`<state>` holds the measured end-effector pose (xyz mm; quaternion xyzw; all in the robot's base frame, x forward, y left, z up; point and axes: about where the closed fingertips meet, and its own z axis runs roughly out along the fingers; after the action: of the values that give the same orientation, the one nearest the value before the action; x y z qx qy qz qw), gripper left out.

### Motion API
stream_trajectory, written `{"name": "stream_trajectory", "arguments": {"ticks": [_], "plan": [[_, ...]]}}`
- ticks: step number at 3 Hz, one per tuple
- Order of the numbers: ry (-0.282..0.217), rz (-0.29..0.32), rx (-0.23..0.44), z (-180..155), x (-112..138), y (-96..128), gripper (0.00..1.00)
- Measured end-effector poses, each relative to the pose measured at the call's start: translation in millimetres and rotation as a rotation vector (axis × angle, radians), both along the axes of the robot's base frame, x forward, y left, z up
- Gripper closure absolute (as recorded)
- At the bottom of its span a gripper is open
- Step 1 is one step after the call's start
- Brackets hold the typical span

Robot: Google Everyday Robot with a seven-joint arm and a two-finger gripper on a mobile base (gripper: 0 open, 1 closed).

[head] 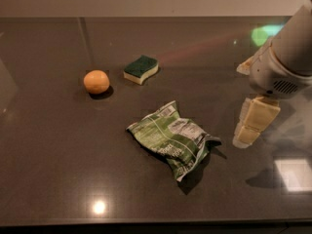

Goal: Move green jalapeno chip bag near orange

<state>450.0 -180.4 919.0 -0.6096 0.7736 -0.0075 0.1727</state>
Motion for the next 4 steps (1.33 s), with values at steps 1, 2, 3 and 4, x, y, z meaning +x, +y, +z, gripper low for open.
{"name": "stream_trajectory", "arguments": {"ticks": [1,2,3,4], "plan": [[0.043,0.021,0.030,-26.0,1.5,22.3,0.00],[0.079,0.062,0.057,-49.3,-3.6,44.2,0.00],[0.108,0.101,0.079,-64.7,-8.7,63.8,0.00],[0.125,0.140,0.083,-73.5,-13.8,77.6,0.15]]}}
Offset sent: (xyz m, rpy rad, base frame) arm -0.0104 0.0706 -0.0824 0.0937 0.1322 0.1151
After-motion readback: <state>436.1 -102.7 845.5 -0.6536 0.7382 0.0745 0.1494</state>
